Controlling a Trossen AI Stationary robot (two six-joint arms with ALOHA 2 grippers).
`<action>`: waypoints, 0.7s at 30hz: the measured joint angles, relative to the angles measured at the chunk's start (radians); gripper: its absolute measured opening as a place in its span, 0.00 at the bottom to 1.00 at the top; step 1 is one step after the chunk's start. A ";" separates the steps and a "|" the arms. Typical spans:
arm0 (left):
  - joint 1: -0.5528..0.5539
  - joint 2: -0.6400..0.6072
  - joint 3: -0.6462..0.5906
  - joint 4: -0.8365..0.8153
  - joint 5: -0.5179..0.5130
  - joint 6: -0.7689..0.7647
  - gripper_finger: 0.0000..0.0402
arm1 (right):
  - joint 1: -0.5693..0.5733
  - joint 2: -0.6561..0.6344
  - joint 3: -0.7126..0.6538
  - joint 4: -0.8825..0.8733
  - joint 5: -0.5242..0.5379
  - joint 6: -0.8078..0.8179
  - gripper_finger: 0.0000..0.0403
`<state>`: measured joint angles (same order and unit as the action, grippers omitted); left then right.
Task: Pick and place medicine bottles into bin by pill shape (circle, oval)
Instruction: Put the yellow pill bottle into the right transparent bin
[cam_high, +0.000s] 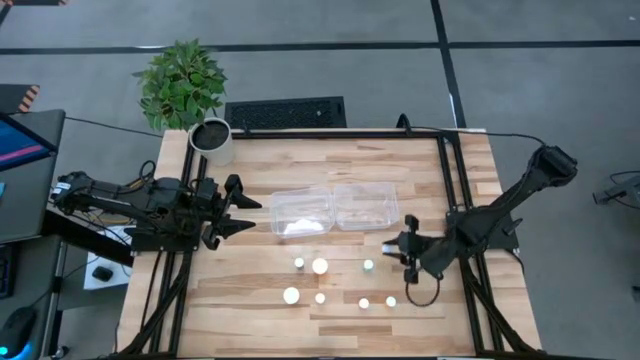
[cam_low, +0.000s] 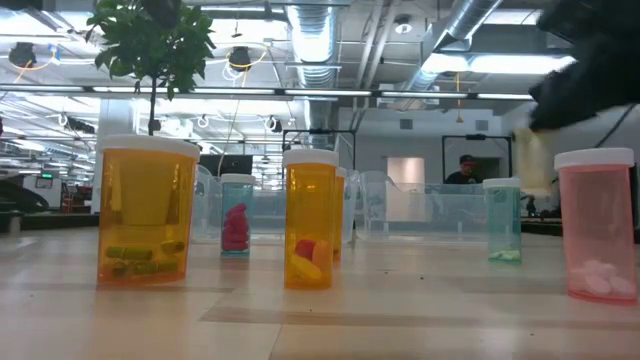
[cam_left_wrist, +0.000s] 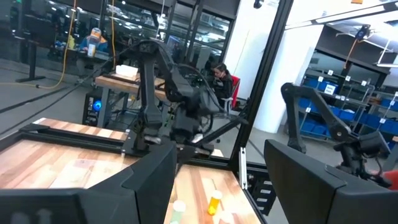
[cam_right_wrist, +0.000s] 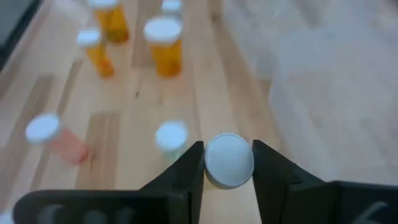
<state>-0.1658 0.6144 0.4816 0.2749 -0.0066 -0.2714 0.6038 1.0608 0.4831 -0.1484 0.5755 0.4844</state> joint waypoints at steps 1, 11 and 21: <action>0.000 0.000 0.000 0.000 0.000 0.000 0.59 | -0.024 -0.025 0.000 -0.001 0.000 -0.031 0.29; 0.000 -0.071 0.000 -0.044 0.004 0.014 0.59 | -0.339 -0.145 0.000 0.047 -0.039 -0.309 0.29; 0.000 -0.232 0.000 -0.188 -0.051 0.042 0.59 | -0.564 0.006 0.000 0.290 -0.239 -0.444 0.29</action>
<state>-0.1661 0.3824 0.4812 0.0867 -0.0572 -0.2298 0.0394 1.0670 0.4835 0.1417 0.3363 0.0402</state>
